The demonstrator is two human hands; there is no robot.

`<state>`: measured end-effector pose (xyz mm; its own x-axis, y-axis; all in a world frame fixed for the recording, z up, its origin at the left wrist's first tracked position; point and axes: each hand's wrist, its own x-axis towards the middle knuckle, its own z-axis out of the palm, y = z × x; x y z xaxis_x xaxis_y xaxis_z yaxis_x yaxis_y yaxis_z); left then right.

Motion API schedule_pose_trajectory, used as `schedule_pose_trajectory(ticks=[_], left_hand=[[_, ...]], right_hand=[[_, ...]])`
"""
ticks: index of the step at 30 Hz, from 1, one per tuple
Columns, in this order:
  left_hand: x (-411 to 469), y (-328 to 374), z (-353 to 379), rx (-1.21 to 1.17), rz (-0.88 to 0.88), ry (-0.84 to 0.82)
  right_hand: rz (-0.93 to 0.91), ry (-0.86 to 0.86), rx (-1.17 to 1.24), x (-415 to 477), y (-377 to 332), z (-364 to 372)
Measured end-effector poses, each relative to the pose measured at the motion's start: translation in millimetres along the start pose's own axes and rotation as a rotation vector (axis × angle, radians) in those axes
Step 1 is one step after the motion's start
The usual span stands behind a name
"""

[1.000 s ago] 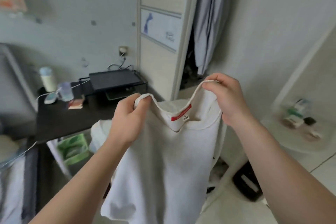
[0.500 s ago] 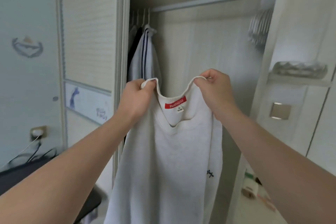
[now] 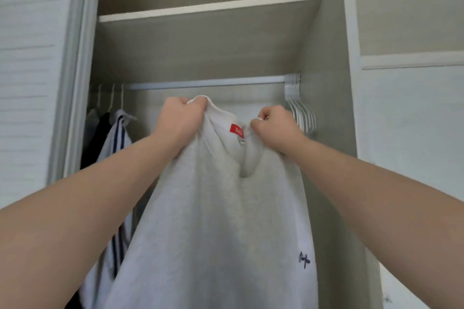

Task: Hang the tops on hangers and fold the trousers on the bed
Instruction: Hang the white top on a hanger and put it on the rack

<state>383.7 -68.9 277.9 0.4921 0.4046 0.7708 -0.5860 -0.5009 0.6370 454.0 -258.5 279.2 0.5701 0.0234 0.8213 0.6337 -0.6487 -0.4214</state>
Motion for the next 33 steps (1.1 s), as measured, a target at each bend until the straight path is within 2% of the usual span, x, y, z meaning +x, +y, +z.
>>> schedule_pose_trajectory(ticks=[6,8,11,14,17,23,33], left_hand=[[57,3,29,-0.011,0.084,-0.037],[66,7,38,0.030,0.140,-0.040],[69,8,51,0.147,0.226,-0.057],[65,2,63,0.253,0.290,-0.108],[64,-6,66,0.326,0.318,-0.130],[70,-12,54,0.416,0.308,-0.151],[66,-26,54,0.494,0.287,-0.213]], right_hand=[[0.066,-0.193,-0.593,41,13,-4],[0.034,-0.131,-0.729,50,17,-5],[-0.135,0.074,-0.991,65,29,-6],[-0.091,0.098,-1.187,82,47,-7],[-0.021,0.105,-1.235,96,64,-4],[-0.020,0.143,-1.216,124,83,2],[0.004,0.193,-1.028,151,89,1]])
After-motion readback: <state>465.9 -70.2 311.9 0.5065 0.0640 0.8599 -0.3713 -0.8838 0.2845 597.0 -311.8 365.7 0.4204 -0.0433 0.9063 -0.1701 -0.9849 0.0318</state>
